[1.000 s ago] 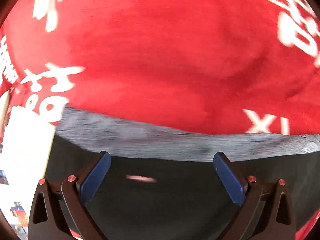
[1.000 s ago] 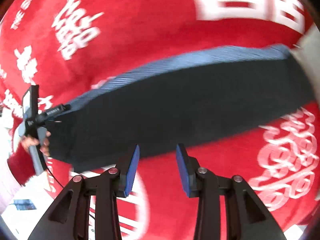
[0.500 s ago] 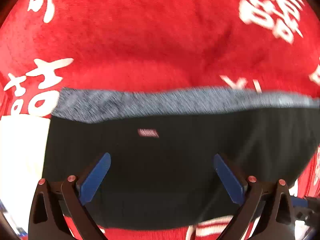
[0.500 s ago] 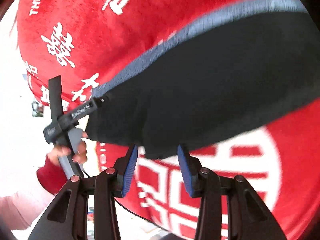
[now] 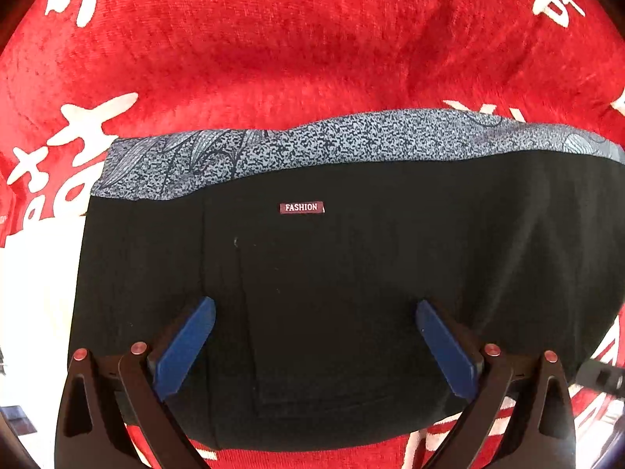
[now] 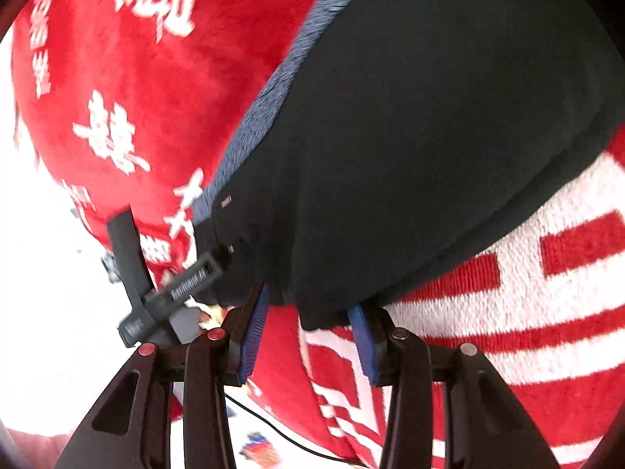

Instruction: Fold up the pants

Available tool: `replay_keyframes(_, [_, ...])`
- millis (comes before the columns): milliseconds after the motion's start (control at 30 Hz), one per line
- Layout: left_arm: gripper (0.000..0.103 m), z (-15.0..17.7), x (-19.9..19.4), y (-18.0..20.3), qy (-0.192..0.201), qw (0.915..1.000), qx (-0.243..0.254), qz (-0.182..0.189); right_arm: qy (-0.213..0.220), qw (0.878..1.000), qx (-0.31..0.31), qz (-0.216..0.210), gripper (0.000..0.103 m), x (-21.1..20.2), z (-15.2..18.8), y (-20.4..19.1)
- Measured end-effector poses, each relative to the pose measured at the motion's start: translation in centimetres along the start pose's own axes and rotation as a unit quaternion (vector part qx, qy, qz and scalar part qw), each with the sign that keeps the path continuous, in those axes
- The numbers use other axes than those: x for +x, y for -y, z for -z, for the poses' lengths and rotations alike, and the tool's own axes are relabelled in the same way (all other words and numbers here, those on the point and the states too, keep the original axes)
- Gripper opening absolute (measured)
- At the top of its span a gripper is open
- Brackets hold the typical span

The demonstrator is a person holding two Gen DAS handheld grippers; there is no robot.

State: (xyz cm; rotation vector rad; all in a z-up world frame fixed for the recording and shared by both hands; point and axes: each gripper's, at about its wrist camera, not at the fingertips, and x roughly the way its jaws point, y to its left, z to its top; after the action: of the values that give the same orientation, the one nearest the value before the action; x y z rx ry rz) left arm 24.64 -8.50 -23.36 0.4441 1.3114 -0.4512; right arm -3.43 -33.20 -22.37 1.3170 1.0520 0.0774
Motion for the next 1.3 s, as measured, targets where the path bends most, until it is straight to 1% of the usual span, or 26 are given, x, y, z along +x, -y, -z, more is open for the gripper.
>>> replay_keyframes(33, [0.103,0.1,0.0,-0.1,-0.001,1.0,0.002,0.0,-0.002,1.0,0.02,-0.004,0.007,-0.1,-0.4,0.3])
replay_keyframes(67, [0.103,0.2,-0.1,-0.1,-0.002,1.0,0.002,0.002,0.003,1.0,0.026,-0.005,0.008,-0.5,-0.8,0.1])
replay_keyframes(100, [0.103,0.1,-0.4,0.3,-0.002,1.0,0.001,0.003,0.01,1.0,0.02,-0.017,0.008,-1.1,-1.0,-0.7])
replay_keyframes(133, [0.103,0.2,-0.5,0.1,-0.002,1.0,-0.002,0.006,0.018,1.0,-0.007,-0.015,0.007,-2.0,-1.0,-2.1])
replay_keyframes(167, [0.103,0.3,-0.5,-0.1,-0.001,0.9999,-0.003,0.01,0.021,0.999,-0.031,-0.002,0.007,-2.5,-0.8,-3.1])
replay_keyframes(200, [0.103,0.1,-0.9,0.6,0.0,0.9999,-0.002,0.01,0.022,0.998,-0.052,0.018,0.007,-2.8,-0.5,-3.8])
replay_keyframes(233, [0.103,0.1,-0.8,0.6,0.0,1.0,0.002,0.008,0.019,0.997,-0.064,0.044,0.007,-2.6,-0.1,-3.7])
replay_keyframes(300, [0.103,0.5,-0.4,1.4,0.003,0.9996,0.027,-0.013,0.008,0.994,-0.067,0.084,0.007,-1.6,0.2,-2.7])
replay_keyframes(333, [0.103,0.8,-0.1,1.9,0.006,0.9991,0.036,-0.022,0.003,0.994,-0.059,0.094,0.007,-1.2,0.3,-1.8])
replay_keyframes(400, [0.103,1.3,0.3,2.5,0.014,0.9983,0.047,-0.031,0.005,0.995,-0.046,0.088,0.007,-1.4,0.5,-0.9])
replay_keyframes(467, [0.103,1.4,0.2,2.4,0.013,0.9986,0.044,-0.027,0.001,0.994,-0.056,0.098,0.008,-1.8,0.6,-1.3])
replay_keyframes(533, [0.103,1.2,-0.2,2.6,0.001,0.999,0.037,-0.025,-0.017,0.992,-0.061,0.109,0.011,-2.5,0.7,-1.4])
replay_keyframes(567, [0.103,1.0,-0.6,2.6,-0.005,0.9995,0.029,-0.013,-0.026,0.991,-0.061,0.116,0.011,-3.2,0.7,-1.4])
replay_keyframes(633, [0.103,0.7,-2.2,3.0,-0.002,0.9997,0.015,0.02,-0.021,0.987,-0.08,0.135,0.011,-4.9,0.7,-1.7])
replay_keyframes(700, [0.103,0.5,-3.7,4.4,0.01,0.9988,0.011,0.046,0.003,0.98,-0.116,0.161,0.011,-7.3,0.1,-2.9])
replay_keyframes(800, [0.103,0.2,-4.6,7.7,0.013,0.996,0.015,0.087,0.037,0.964,-0.161,0.209,0.011,-9.0,-2.0,-4.2])
replay_keyframes(833, [0.103,0.1,-4.6,9.2,0.013,0.9946,0.018,0.101,0.04,0.96,-0.171,0.216,0.011,-9.1,-2.7,-4.5])
replay_keyframes(867, [0.103,0.2,-4.4,10.5,0.011,0.994,0.02,0.107,0.042,0.956,-0.181,0.226,0.011,-9.0,-3.6,-4.7])
replay_keyframes(933, [0.103,0.0,-3.6,12.3,0.003,0.9935,0.019,0.112,0.039,0.943,-0.206,0.26,0.012,-8.4,-5.1,-4.4])
replay_keyframes(967, [0.103,0.4,-2.7,13.3,-0.007,0.9937,0.018,0.11,0.036,0.934,-0.212,0.285,0.012,-8.0,-5.6,-3.9])
replay_keyframes(1000, [0.103,0.8,-2.0,14.1,-0.019,0.9943,0.018,0.103,0.033,0.929,-0.209,0.305,0.011,-7.8,-6.1,-2.8])
replay_keyframes(1033, [0.103,1.5,-0.8,14.4,-0.031,0.9944,0.015,0.1,0.032,0.929,-0.204,0.308,0.006,-7.9,-6.3,-2.0])
replay_keyframes(1100, [0.103,2.0,-0.7,13.7,-0.015,0.9927,-0.007,0.119,0.044,0.94,-0.193,0.279,0.005,-9.2,-6.8,-0.6])
replay_keyframes(1133, [0.103,2.1,-0.6,13.6,-0.017,0.9925,-0.008,0.121,0.049,0.942,-0.188,0.274,0.005,-9.8,-6.9,-0.3])
replay_keyframes(1200, [0.103,2.1,-0.8,13.7,-0.022,0.9928,-0.006,0.117,0.061,0.941,-0.183,0.278,0.005,-11.0,-7.0,0.3])
replay_keyframes(1300, [0.103,1.8,-1.0,14.0,-0.034,0.9932,0.0,0.111,0.064,0.949,-0.156,0.266,0.005,-12.5,-7.4,1.1])
